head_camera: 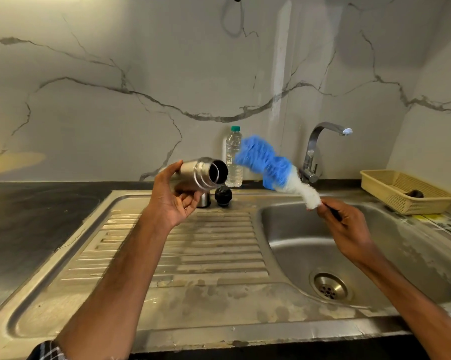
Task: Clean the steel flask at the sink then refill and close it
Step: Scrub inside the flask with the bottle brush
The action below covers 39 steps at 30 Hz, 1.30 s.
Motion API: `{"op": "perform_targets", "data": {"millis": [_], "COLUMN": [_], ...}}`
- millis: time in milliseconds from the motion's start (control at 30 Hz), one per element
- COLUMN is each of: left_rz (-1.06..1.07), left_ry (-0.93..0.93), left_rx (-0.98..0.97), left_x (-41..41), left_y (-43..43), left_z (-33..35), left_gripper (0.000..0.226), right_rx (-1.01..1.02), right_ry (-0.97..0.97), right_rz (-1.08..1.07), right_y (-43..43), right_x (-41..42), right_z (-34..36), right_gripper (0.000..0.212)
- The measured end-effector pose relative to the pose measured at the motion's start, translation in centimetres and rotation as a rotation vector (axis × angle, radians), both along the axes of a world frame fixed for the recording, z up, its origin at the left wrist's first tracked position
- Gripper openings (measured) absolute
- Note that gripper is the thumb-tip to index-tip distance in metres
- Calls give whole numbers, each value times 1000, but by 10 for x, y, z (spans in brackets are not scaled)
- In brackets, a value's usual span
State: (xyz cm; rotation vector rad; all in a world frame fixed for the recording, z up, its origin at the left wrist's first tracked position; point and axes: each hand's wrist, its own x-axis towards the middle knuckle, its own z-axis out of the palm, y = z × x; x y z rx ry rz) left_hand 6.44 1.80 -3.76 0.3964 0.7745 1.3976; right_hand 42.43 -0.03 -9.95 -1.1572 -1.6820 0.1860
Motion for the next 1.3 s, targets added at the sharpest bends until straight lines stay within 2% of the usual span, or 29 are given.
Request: {"op": "perform_targets", "data": {"millis": [167,233,333,433,533,600,800,1067,1300], "left_rz": [175,256,377,446,451,413,422,496,489], "left_ry": [289,462,900,1346,1723,1861,1880,1920,1952], "left_rx": [213,307,568,742,774,734,613,572,536], "left_x": [11,21,34,40,43,44,35,28,29], "left_y": [-5,-11,-19,-22,-18,-17,-10,-5,-5], "left_z": [8,20,34,30,16,10,-1,-3,-7], "left_gripper": [61,64,64,78,95,98,99,99,99], "right_rx": [-146,-176,-288,-388,-432,-433,-399,-252,-134], "right_ry": [122,209,375,415,469,475,299,40,-37], "right_rz": [30,91,229,282,311,320,380,265,176], "right_y": [3,-3,-10,-12,-16,-18,-19,-21,-21], "right_x": [-2,-7,-15,-17,-18,-20,-30,-38,-41], "right_z": [-2,3,12,13,15,17,8,-2,-6], "right_gripper": [18,20,22,26,28,29,39,46,47]}}
